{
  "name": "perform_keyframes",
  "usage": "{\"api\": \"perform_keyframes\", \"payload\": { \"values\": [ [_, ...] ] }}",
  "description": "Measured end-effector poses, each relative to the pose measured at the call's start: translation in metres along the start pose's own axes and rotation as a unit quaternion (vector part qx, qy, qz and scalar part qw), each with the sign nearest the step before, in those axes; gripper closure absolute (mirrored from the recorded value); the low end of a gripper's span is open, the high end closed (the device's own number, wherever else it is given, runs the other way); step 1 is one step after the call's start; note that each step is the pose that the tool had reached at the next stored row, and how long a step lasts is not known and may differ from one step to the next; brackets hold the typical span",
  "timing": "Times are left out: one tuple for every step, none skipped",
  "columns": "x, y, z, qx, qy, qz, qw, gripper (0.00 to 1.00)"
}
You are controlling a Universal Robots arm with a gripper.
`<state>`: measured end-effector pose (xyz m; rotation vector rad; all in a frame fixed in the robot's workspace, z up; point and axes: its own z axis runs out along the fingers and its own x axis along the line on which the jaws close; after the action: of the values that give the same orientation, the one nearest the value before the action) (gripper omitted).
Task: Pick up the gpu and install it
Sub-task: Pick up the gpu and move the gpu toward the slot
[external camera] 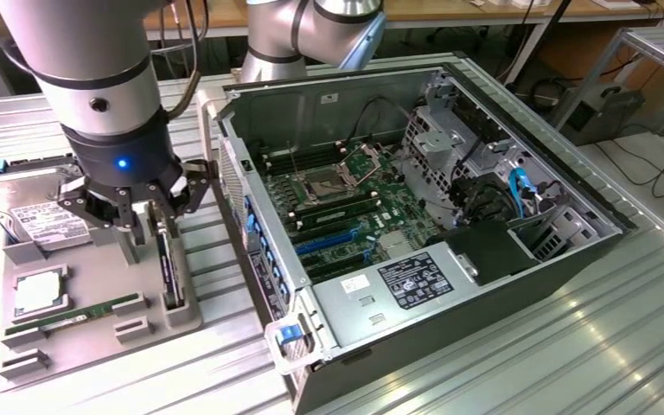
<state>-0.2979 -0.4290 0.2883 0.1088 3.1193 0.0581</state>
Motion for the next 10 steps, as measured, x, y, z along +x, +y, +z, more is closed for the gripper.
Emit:
{"api": "perform_keyframes", "payload": {
  "values": [
    [0.0, -0.0001, 0.0032, 0.0, 0.0, 0.0, 1.0, 0.58],
    [0.0, -0.0002, 0.005, 0.0, 0.0, 0.0, 1.0, 0.58],
    [0.0, -0.0002, 0.0068, 0.0, 0.0, 0.0, 1.0, 0.58],
    [0.0, -0.0003, 0.0086, 0.0, 0.0, 0.0, 1.0, 0.58],
    [0.0, -0.0004, 0.0104, 0.0, 0.0, 0.0, 1.0, 0.58],
    [0.0, -0.0004, 0.0124, 0.0, 0.0, 0.0, 1.0, 0.58],
    [0.0, -0.0005, 0.0142, 0.0, 0.0, 0.0, 1.0, 0.58],
    [0.0, -0.0006, 0.0178, -0.0001, -0.0001, 0.0, 1.0, 0.58],
    [0.0, -0.0007, 0.0196, 0.0, 0.0, 0.0, 1.0, 0.58],
    [0.0, -0.0008, 0.0212, 0.0, 0.0, 0.0, 1.0, 0.58]
  ]
}}
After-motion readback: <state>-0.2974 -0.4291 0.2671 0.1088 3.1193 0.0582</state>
